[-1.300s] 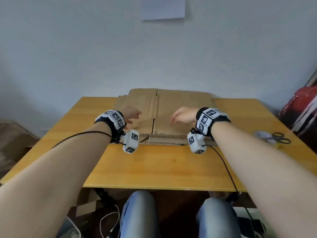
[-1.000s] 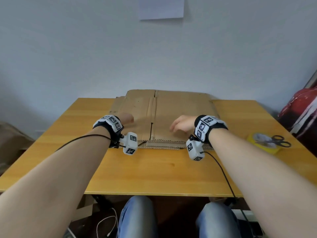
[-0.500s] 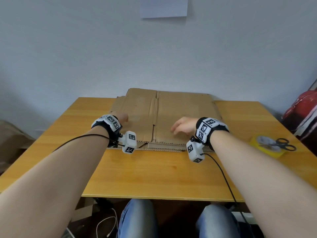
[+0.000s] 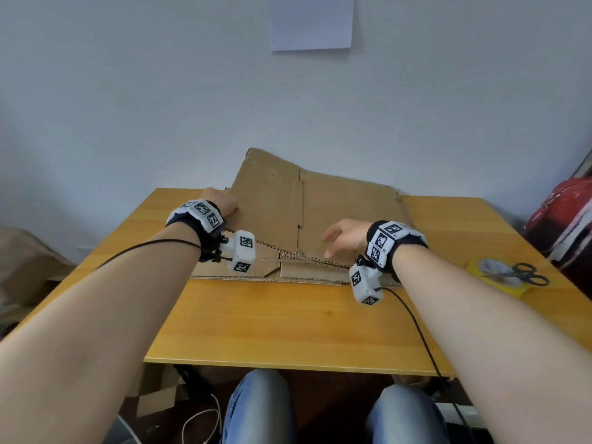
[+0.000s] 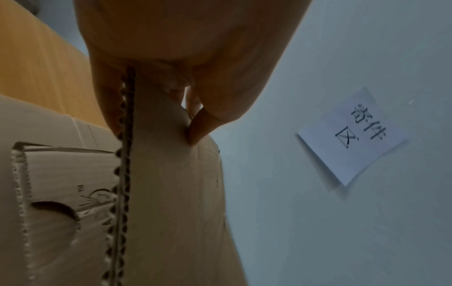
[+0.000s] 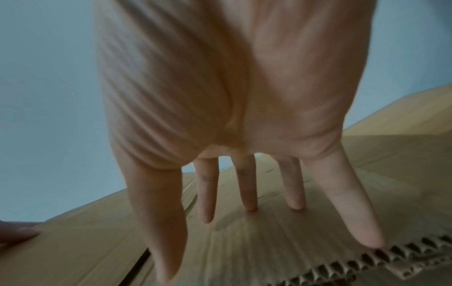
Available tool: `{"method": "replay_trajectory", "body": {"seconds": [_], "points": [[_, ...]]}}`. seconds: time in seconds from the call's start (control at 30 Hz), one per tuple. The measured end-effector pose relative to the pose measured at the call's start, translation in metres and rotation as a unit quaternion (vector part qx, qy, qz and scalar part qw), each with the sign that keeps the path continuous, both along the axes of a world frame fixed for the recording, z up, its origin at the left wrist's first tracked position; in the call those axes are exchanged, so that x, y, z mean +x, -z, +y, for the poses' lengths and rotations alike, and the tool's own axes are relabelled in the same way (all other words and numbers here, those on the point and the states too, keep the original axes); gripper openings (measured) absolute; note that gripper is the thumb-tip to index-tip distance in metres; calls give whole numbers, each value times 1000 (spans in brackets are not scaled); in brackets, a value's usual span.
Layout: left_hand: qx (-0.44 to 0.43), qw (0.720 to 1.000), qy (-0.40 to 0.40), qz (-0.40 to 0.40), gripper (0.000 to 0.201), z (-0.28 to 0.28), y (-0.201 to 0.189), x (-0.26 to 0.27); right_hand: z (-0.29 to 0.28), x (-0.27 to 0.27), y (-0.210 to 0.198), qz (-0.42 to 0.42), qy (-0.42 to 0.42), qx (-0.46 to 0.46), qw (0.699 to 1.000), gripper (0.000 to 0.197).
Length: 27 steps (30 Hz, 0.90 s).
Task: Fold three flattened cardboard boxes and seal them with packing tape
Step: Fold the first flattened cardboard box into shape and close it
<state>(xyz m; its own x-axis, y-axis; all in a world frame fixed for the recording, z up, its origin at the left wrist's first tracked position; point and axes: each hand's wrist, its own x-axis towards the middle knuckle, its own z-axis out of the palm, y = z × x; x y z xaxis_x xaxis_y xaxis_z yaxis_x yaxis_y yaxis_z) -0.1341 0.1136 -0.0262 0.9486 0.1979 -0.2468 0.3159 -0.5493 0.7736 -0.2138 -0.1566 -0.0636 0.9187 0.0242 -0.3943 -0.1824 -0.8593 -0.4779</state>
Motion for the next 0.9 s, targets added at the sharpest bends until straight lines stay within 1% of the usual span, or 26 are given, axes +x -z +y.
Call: {"method": "replay_trajectory", "body": {"seconds": [0.1, 0.2, 0.27, 0.33, 0.47, 0.63, 0.67, 0.73, 0.83, 0.9], "points": [[-93, 995, -29, -13, 15, -2, -19, -19, 0, -7, -9, -28, 13, 0, 1000, 62], [-187, 982, -33, -20, 15, -10, -34, -34, 0, -14, -19, -44, 24, -8, 999, 74], [-216, 975, -31, -35, 16, -16, -44, -44, 1, -22, -26, -52, 26, -24, 998, 83], [-236, 969, -31, -60, 17, -24, -54, -52, 0, -28, -32, -68, 38, -20, 997, 85], [-262, 961, -10, -88, 13, -37, -72, -64, -3, -41, -43, -131, 94, 27, 986, 79], [-319, 940, 43, -108, 7, -52, -84, -76, -18, -54, -55, -184, 101, 47, 977, 54], [-328, 936, 59, -110, 12, -54, -84, -76, -21, -54, -57, -195, 103, 52, 974, 51], [-337, 930, 92, -113, 31, -57, -86, -75, -25, -53, -61, -231, 110, 50, 965, 51], [-340, 924, 124, -124, 61, -60, -87, -71, -32, -52, -72, -314, 131, 22, 940, 48], [-339, 921, 142, -130, 73, -61, -87, -70, -35, -52, -76, -355, 145, -11, 924, 44]]}}
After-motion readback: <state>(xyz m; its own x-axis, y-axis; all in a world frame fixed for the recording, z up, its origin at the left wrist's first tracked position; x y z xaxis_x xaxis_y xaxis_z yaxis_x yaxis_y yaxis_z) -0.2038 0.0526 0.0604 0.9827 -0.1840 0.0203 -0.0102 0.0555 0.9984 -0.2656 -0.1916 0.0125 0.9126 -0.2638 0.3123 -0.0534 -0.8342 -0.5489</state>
